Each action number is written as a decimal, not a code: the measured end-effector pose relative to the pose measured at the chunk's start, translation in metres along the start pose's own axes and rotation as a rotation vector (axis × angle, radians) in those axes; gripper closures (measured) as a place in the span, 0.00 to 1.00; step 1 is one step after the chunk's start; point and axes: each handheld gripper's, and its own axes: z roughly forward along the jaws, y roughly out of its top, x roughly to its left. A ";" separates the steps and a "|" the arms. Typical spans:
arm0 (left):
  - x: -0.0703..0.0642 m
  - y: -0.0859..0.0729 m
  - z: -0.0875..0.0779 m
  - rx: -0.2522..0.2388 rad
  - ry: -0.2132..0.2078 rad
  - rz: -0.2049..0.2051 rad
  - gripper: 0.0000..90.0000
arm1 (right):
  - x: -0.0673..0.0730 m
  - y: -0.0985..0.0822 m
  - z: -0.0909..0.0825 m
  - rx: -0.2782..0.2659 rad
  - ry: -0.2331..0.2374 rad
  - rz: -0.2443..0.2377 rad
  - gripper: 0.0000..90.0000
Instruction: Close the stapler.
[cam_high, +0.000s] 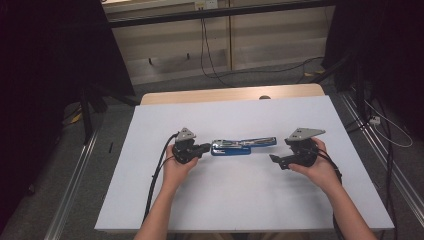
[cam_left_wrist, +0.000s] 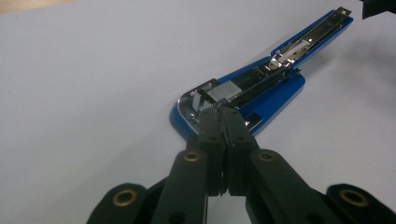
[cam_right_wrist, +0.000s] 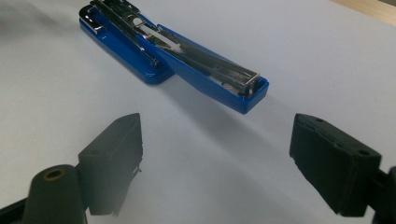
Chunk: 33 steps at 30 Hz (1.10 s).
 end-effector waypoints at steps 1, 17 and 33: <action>0.000 -0.001 0.002 0.008 0.003 0.010 0.99 | 0.000 0.000 0.000 0.000 -0.002 -0.001 0.19; -0.006 -0.002 0.016 0.010 0.009 0.022 1.00 | -0.004 0.002 0.007 0.003 -0.019 0.002 0.41; -0.007 -0.002 0.017 0.008 0.020 0.051 1.00 | -0.011 -0.001 0.007 0.030 0.000 0.016 0.94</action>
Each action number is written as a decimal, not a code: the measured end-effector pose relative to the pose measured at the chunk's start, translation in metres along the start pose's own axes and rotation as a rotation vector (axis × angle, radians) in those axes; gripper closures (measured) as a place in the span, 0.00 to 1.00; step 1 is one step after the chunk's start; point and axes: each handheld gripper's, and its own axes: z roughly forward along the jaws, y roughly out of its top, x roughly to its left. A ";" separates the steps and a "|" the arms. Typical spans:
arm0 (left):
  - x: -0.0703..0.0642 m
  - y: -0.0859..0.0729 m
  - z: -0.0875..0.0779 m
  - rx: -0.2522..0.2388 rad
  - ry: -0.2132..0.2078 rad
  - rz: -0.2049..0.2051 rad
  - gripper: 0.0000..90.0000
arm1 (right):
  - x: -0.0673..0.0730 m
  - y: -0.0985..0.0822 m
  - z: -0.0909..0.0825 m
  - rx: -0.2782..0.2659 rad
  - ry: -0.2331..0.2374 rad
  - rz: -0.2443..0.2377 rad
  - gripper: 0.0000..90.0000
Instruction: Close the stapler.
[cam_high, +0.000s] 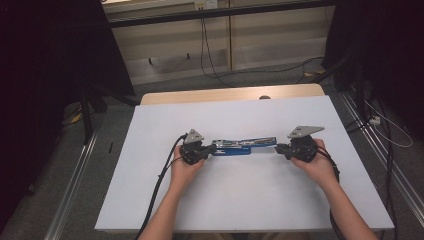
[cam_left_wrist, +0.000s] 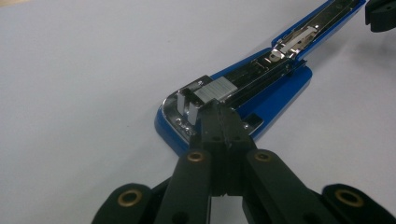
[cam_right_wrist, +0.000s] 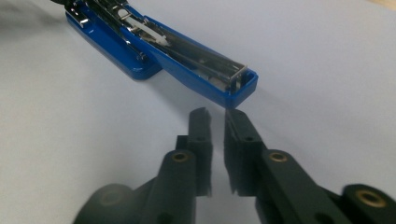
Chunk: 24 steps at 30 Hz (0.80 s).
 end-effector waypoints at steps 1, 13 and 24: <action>0.000 0.000 0.000 0.000 -0.002 0.000 1.00 | 0.000 0.000 0.000 -0.002 0.005 0.001 0.96; 0.001 0.000 0.000 0.002 -0.004 0.006 1.00 | -0.002 0.002 0.011 0.025 0.018 -0.006 1.00; 0.000 0.000 0.000 -0.005 -0.008 0.000 1.00 | 0.003 0.005 0.015 0.014 0.022 -0.024 1.00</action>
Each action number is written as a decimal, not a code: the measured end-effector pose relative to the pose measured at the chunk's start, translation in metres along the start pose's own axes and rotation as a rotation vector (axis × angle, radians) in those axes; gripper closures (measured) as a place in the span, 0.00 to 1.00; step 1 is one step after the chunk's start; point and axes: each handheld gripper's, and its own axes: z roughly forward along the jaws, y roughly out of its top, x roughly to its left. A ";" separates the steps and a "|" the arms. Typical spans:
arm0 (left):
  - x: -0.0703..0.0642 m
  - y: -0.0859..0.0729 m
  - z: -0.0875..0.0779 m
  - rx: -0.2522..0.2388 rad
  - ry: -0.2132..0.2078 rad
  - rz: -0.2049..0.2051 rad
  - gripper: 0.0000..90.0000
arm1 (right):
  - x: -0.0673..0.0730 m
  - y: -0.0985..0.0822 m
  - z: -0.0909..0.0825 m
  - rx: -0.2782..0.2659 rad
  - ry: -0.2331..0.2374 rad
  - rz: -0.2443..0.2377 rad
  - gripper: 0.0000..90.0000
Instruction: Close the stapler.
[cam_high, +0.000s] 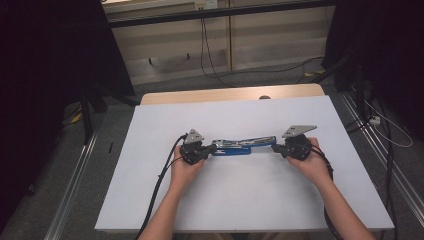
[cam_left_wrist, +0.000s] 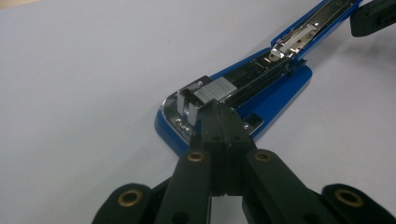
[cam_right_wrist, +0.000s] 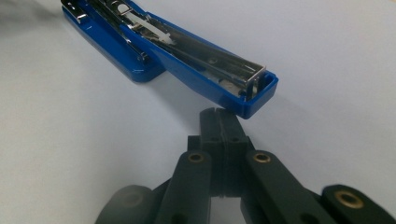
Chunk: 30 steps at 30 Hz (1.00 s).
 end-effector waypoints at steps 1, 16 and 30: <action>0.000 0.000 0.000 -0.002 0.000 0.000 1.00 | 0.000 0.000 0.000 -0.007 0.001 0.001 1.00; 0.000 0.000 0.001 -0.005 -0.002 -0.002 1.00 | -0.004 -0.002 0.001 -0.048 -0.005 0.039 1.00; 0.000 0.002 -0.004 -0.037 -0.067 -0.062 0.97 | 0.004 -0.003 0.003 -0.082 0.032 0.056 0.95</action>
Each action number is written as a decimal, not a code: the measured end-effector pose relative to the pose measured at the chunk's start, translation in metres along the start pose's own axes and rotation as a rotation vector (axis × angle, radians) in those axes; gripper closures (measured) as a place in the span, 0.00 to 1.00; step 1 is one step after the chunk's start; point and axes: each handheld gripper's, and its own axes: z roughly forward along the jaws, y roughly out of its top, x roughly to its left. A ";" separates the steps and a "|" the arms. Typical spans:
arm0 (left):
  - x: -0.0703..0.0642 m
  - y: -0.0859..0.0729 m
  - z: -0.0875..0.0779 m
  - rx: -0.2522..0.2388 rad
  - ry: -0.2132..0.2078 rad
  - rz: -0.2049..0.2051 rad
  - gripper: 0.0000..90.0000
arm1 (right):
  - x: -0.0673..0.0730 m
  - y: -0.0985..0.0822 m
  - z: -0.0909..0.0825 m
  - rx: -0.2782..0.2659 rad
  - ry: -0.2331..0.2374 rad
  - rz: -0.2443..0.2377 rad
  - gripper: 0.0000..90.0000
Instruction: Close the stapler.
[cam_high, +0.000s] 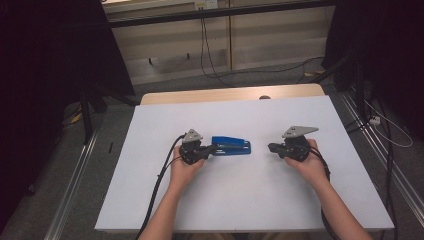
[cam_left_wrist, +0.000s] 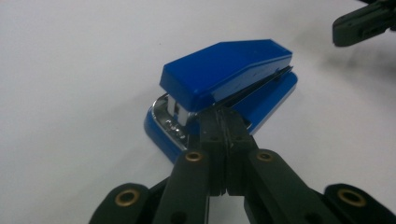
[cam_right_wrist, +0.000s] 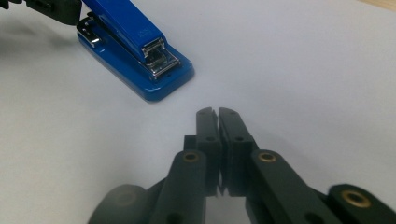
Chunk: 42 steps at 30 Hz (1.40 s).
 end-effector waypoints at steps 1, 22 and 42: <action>0.000 0.001 -0.002 0.002 0.000 0.006 0.95 | 0.000 0.000 0.000 -0.004 0.004 0.003 0.93; -0.001 -0.004 -0.050 -0.036 0.073 -0.069 0.36 | 0.031 -0.011 -0.022 -0.039 -0.014 0.035 0.33; -0.006 -0.018 -0.081 -0.052 0.103 -0.055 0.19 | 0.044 -0.033 -0.055 -0.058 -0.031 0.037 0.23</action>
